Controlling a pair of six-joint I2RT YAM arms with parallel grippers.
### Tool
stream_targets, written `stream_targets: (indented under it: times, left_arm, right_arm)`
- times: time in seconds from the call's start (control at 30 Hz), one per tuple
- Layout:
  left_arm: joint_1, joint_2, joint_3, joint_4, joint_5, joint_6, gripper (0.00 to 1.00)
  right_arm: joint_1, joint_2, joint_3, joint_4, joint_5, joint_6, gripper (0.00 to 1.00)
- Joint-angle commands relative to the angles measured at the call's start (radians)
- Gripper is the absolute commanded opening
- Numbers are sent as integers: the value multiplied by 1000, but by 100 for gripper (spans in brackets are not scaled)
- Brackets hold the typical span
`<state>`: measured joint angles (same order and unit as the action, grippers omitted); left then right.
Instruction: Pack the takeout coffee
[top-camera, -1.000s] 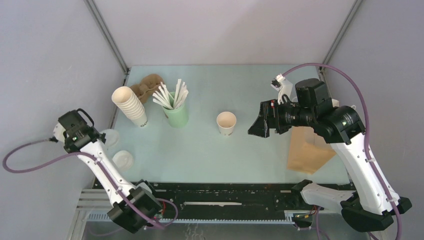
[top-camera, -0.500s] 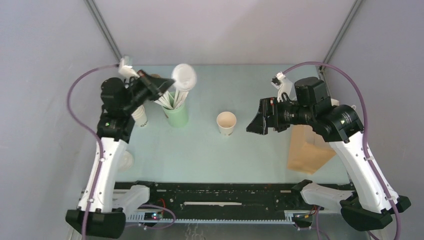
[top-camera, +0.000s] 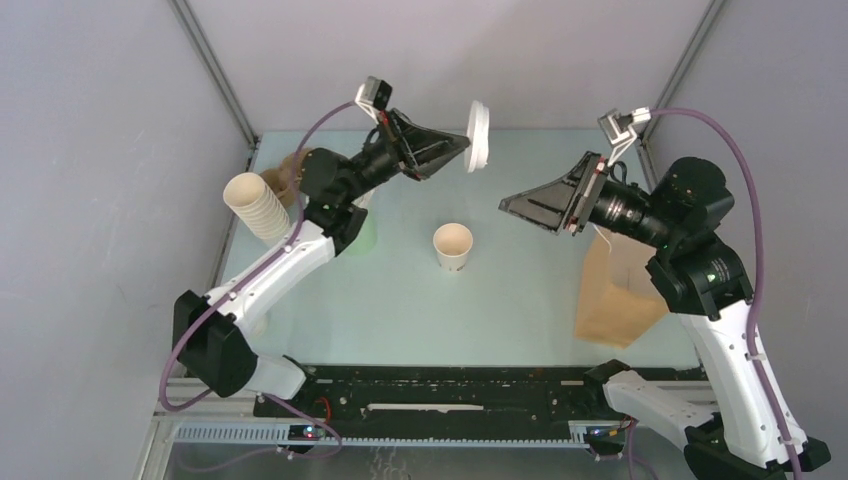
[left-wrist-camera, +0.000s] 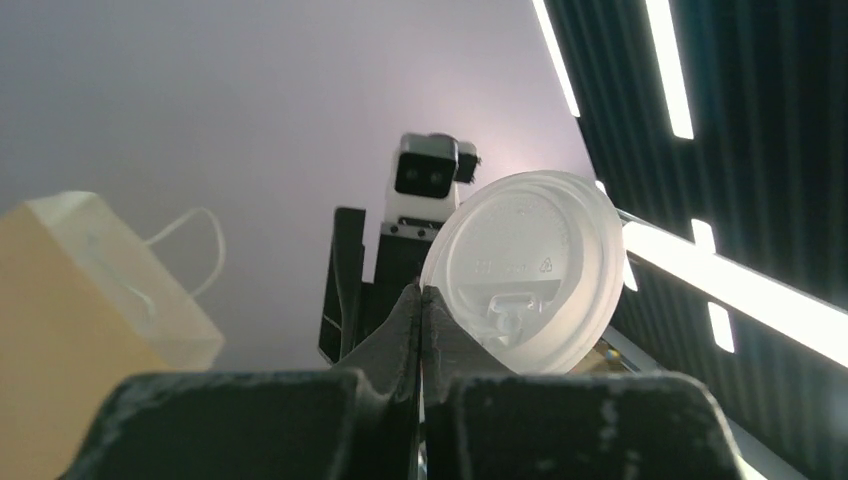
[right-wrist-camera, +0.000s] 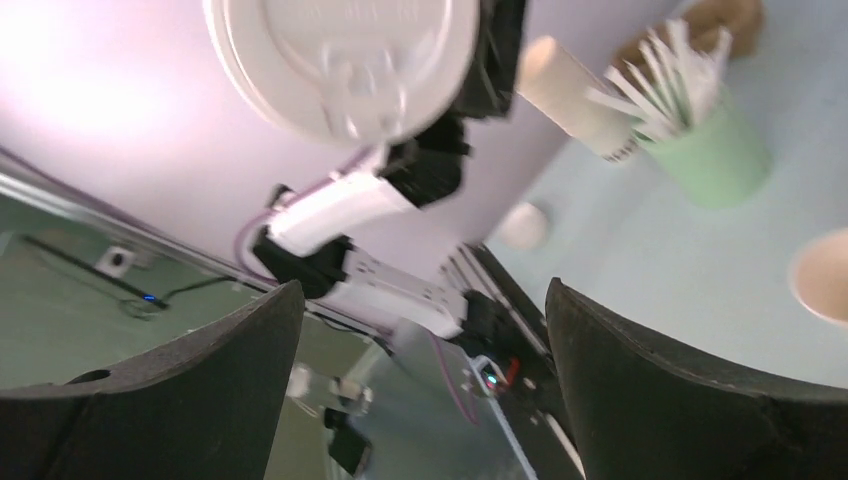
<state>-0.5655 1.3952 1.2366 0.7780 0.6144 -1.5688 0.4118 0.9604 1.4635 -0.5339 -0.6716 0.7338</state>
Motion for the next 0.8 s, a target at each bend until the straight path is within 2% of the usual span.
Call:
stream_targets:
  times: [0.0,0.3,0.77]
  left_arm:
    - [-69,7,106,118,19,-93,0]
    - [-131,28,111,35,14,-36,0]
    - [-148,28,101,-25,0,7,0]
  right_arm:
    - [-13,13,-25,369,-67,266,100]
    - [-13,13,-44,431,-6,370,100]
    - [-10,35,-51,525,-46,450,100]
